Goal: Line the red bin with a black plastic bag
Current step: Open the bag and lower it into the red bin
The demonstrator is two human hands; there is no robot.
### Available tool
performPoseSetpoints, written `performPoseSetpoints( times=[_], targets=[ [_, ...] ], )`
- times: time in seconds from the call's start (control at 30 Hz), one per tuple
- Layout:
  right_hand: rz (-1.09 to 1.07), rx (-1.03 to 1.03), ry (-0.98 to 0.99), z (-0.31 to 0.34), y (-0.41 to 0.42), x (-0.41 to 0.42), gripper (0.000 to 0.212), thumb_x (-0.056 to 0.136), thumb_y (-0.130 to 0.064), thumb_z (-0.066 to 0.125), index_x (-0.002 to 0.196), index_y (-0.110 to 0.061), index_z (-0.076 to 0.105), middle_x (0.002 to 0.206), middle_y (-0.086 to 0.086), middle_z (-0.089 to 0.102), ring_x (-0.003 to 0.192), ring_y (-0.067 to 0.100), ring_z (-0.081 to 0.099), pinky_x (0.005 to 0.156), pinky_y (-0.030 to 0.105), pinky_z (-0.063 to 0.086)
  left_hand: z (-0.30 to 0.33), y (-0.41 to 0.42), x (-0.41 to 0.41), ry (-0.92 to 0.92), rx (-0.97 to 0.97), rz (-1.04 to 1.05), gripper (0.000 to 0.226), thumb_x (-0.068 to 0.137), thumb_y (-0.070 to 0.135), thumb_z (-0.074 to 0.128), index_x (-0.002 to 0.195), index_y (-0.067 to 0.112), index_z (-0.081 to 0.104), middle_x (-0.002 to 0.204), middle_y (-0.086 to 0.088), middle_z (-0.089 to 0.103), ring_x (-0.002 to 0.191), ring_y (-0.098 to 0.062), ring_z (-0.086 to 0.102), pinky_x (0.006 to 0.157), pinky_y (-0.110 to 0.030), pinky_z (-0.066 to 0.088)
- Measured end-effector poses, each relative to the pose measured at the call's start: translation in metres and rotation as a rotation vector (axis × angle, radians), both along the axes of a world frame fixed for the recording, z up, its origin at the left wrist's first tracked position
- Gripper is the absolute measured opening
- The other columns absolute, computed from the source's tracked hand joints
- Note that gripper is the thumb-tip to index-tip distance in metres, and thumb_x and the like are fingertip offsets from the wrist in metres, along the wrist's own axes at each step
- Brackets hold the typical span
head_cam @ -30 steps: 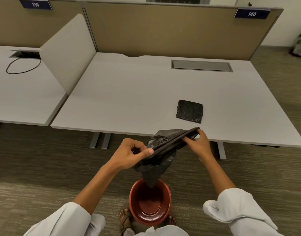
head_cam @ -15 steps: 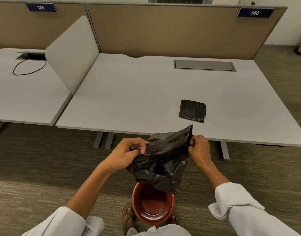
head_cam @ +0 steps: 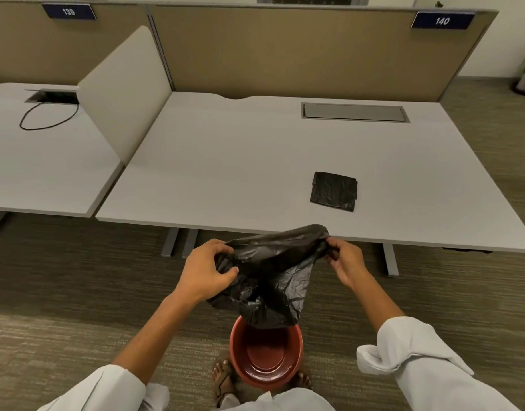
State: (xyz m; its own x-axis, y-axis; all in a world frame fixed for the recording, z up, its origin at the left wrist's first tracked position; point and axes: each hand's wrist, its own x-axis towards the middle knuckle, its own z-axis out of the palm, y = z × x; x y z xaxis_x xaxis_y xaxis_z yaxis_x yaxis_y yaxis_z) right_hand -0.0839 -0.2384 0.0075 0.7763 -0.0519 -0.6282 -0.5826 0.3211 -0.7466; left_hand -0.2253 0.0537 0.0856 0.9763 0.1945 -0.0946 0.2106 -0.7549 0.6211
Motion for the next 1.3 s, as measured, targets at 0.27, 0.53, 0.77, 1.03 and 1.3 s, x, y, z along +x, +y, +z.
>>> performPoseSetpoints(
  times=[0.27,0.53,0.77,1.03,1.3],
  targets=[
    [0.332,-0.97,-0.377,0.0,0.007,-0.015,0.068,0.062,-0.018,0.092,0.122,-0.005,0.066,0.128,0.011,0.06,0.122,0.027,0.056,0.105,0.03,0.043,-0.006,-0.006,-0.004,-0.01,0.155,-0.097,0.058,0.085,0.01,0.064,0.141,0.019,0.051,0.15,0.004,0.043,0.122,-0.022,0.058,0.103,-0.032,0.045],
    [0.6,-1.176,-0.688,-0.01,-0.017,-0.027,0.022,0.079,0.013,0.059,0.085,-0.007,0.064,0.12,0.009,0.054,0.102,0.024,0.057,0.082,0.028,0.051,0.001,0.006,-0.011,-0.142,0.118,-0.155,0.029,0.083,-0.007,0.047,0.088,0.021,0.051,0.133,0.004,0.052,0.101,-0.021,0.061,0.08,-0.044,0.055],
    [0.584,-1.138,-0.52,-0.03,-0.043,-0.014,0.038,0.079,0.011,0.058,0.056,-0.018,0.053,0.101,0.005,0.055,0.083,0.021,0.053,0.064,0.019,0.036,-0.012,0.022,-0.002,0.114,-0.36,-0.058,0.044,0.084,-0.012,0.04,0.059,0.016,0.062,0.102,0.004,0.066,0.104,-0.013,0.06,0.092,-0.036,0.053],
    [0.833,-1.241,-0.574,-0.034,-0.048,-0.018,0.043,0.082,0.001,0.06,0.121,-0.017,0.066,0.118,0.006,0.066,0.104,0.032,0.064,0.083,0.041,0.054,-0.048,0.025,0.002,0.323,0.011,-0.133,0.042,0.098,0.013,0.045,0.137,0.02,0.057,0.13,-0.005,0.066,0.105,-0.016,0.065,0.086,-0.026,0.054],
    [1.161,-1.141,-0.431,-0.06,-0.034,-0.029,0.099,0.069,-0.021,0.083,0.149,-0.034,0.026,0.167,-0.007,0.01,0.128,0.03,0.054,0.102,0.05,0.05,-0.082,0.019,-0.003,0.576,0.304,-0.267,0.084,0.09,0.025,0.058,0.153,0.048,0.007,0.127,-0.008,0.063,0.104,-0.027,0.064,0.078,-0.038,0.052]
  ],
)
